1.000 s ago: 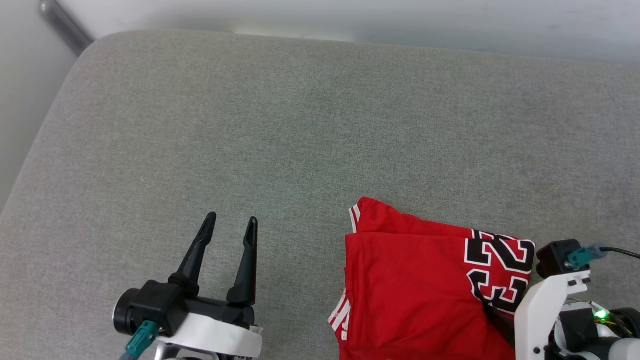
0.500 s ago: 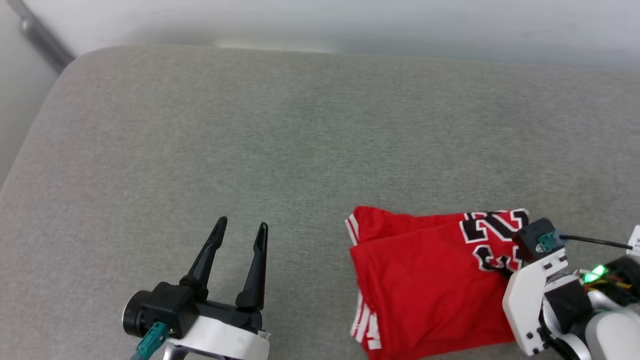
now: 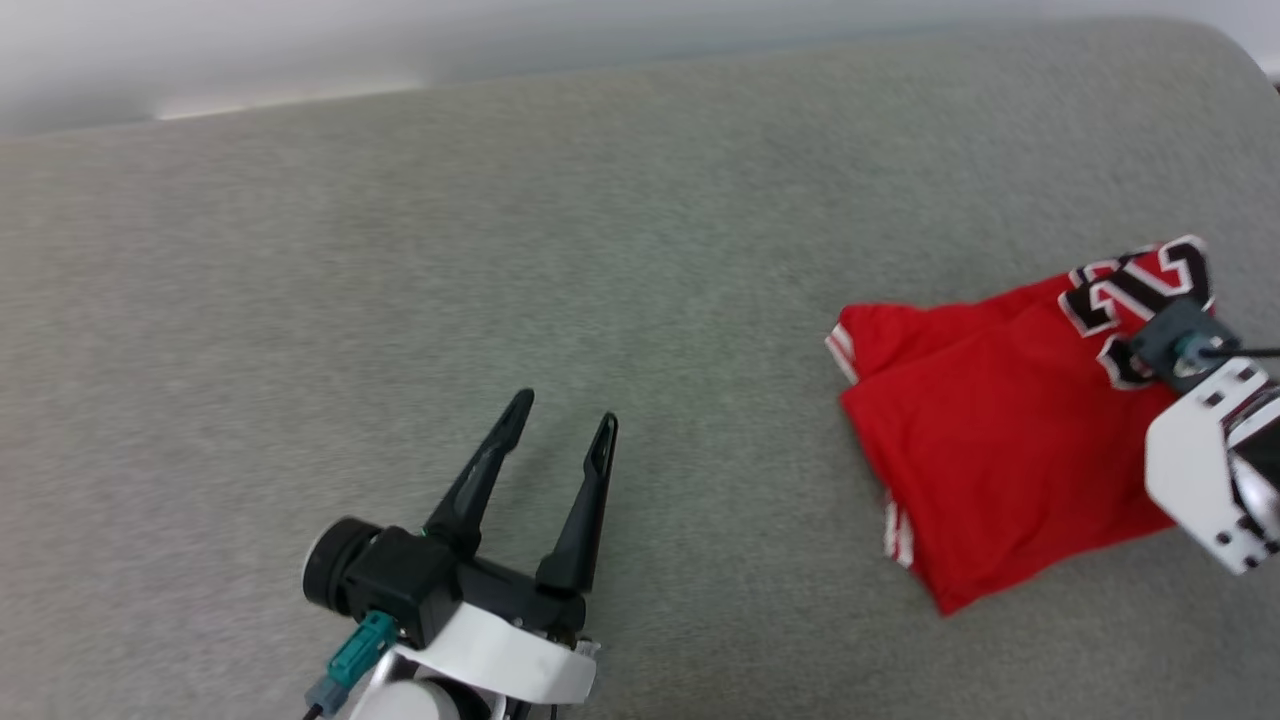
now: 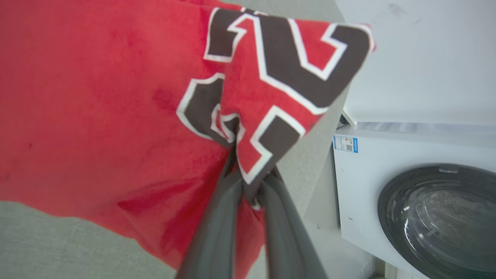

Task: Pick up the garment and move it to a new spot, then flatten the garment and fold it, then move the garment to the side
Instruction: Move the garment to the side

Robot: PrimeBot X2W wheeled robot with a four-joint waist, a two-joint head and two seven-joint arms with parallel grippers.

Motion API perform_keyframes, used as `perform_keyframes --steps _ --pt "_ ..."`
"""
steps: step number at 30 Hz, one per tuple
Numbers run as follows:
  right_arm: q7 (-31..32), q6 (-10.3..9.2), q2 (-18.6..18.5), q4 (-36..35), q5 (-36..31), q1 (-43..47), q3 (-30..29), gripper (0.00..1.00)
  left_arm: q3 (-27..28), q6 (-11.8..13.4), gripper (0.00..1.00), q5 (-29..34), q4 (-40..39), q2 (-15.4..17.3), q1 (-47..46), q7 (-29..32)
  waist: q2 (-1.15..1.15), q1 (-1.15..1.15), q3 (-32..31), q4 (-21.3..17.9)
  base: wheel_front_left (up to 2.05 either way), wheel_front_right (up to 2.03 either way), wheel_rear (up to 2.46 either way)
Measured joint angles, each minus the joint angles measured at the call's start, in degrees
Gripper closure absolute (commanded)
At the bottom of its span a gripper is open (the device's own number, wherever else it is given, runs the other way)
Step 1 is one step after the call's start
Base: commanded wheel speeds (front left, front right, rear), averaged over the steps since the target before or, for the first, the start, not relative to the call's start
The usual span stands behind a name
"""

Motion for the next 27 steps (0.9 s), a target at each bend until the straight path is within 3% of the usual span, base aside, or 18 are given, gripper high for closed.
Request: perform_keyframes --steps 4,13,20,27 --pt "-3.76 -0.01 -2.56 4.06 -0.63 -4.33 0.15 1.0 -0.92 0.0 0.0 0.26 -0.7 1.68 -3.6 -0.01 0.0 0.0 3.7 -4.46 0.0 0.0 0.0" --pt "-16.38 0.01 -1.93 21.96 -4.65 -13.71 -1.67 1.0 -3.3 0.0 0.0 1.49 -0.59 6.12 -10.58 0.0 0.0 0.01 14.41 -11.8 0.0 0.0 0.0" --pt "-25.58 0.01 -0.25 35.38 -8.35 -19.57 -4.87 1.0 -3.46 0.0 0.0 0.58 -0.85 7.92 -13.13 -0.25 0.0 0.0 20.74 -14.78 0.0 0.0 0.0" --pt "-32.42 0.01 1.3 45.45 -11.23 -24.58 -9.42 1.0 -3.68 -0.1 0.0 0.76 -3.53 8.68 -14.49 -0.36 0.0 0.0 24.14 -14.74 0.0 0.0 0.0"
